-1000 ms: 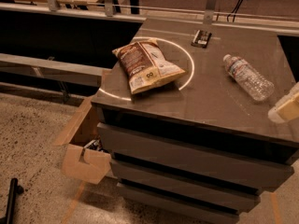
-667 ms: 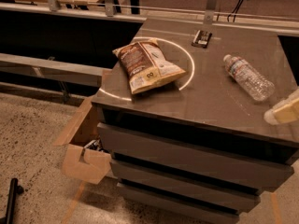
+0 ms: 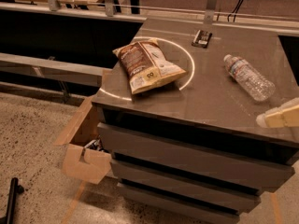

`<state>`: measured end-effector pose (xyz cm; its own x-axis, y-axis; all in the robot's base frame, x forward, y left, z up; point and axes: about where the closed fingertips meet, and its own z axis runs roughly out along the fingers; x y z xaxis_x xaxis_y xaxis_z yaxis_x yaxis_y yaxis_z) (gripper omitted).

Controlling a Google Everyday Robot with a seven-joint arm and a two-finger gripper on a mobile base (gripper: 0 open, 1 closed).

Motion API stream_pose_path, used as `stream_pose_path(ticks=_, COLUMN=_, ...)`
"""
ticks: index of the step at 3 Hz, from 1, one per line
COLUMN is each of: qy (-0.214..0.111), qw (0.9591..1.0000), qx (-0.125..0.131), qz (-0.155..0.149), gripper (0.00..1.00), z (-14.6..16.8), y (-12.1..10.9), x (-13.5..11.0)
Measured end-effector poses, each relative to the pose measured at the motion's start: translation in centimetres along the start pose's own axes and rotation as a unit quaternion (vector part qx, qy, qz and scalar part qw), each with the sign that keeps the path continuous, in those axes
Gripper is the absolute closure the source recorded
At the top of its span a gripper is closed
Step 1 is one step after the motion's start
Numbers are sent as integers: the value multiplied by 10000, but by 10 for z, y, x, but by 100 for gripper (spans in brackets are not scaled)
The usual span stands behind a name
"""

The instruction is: Move water bottle near rxbar chocolate

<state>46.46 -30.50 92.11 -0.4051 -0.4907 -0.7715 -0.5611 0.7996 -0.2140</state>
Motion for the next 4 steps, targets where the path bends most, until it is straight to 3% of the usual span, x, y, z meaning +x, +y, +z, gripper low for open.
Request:
stream_pose_path(ticks=1, qy=-35, qw=10000, qx=23, qz=32, gripper=0, z=3, y=1, x=-1)
stream_pose_path(ticks=4, qy=-526, qw=9972, qx=461, qz=283, gripper=0, z=43, y=-45, x=15)
